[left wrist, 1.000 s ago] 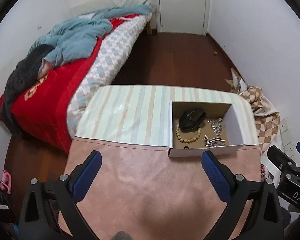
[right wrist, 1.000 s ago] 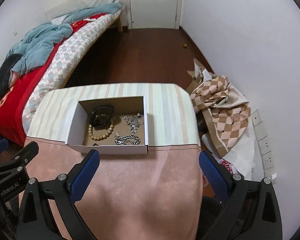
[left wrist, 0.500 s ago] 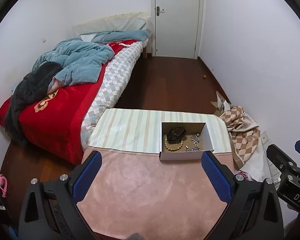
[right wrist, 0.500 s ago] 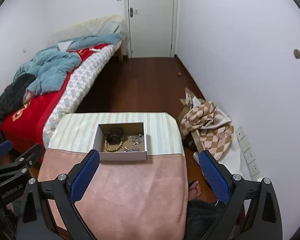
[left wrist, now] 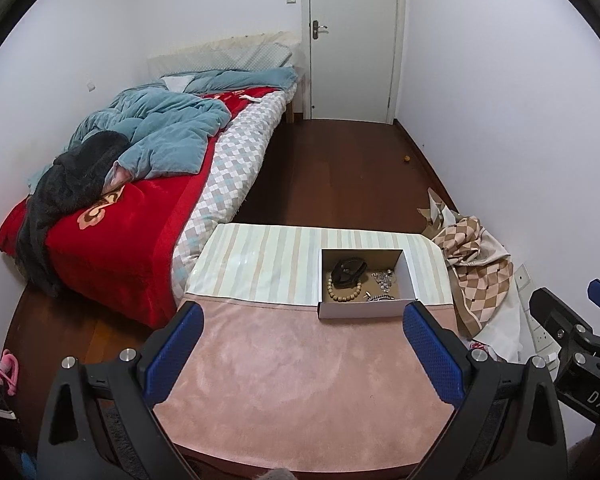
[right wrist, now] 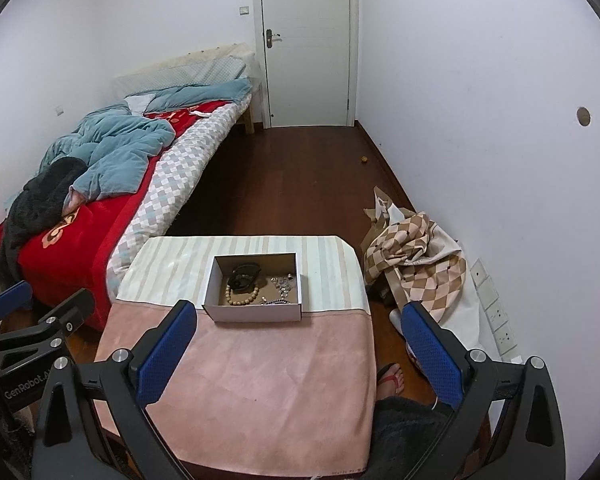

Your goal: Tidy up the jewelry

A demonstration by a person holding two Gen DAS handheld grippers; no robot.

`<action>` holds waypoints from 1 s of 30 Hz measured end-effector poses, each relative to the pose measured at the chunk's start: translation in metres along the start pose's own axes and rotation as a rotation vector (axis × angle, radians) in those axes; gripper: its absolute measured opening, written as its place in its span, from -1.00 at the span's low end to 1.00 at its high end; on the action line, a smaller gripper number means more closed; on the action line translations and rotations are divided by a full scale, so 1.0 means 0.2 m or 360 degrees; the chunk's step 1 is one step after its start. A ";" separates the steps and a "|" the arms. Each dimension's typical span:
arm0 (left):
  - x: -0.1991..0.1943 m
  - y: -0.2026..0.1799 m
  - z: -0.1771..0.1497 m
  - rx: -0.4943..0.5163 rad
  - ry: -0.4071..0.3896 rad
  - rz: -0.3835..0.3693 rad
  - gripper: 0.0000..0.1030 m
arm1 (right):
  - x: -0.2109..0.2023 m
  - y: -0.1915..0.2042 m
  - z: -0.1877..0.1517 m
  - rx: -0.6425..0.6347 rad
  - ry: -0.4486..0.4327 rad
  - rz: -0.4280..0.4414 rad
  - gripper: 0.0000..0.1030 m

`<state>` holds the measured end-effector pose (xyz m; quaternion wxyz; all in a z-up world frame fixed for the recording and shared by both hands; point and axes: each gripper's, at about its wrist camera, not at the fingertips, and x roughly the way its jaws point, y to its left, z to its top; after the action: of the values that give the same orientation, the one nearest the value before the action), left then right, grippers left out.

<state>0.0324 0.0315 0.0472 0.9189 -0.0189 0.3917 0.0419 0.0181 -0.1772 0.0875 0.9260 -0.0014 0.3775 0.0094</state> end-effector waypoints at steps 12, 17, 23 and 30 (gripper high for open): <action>0.23 -0.05 0.16 0.0003 0.0104 0.0037 0.98 | 0.27 0.01 0.15 -0.0008 0.0105 -0.0023 1.00; 0.33 -0.06 0.22 0.0004 0.0161 0.0057 0.98 | 0.38 0.02 0.23 -0.0024 0.0143 -0.0035 1.00; 0.42 -0.07 0.25 0.0013 0.0203 0.0075 0.98 | 0.49 0.04 0.28 -0.0049 0.0185 -0.0071 1.00; 0.51 -0.08 0.23 0.0012 0.0288 0.0057 0.98 | 0.60 0.05 0.27 -0.0056 0.0264 -0.0085 1.00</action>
<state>0.1375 0.0255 0.0061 0.8790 -0.0122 0.4736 0.0550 0.1413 -0.1654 0.0420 0.8912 -0.0285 0.4526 -0.0087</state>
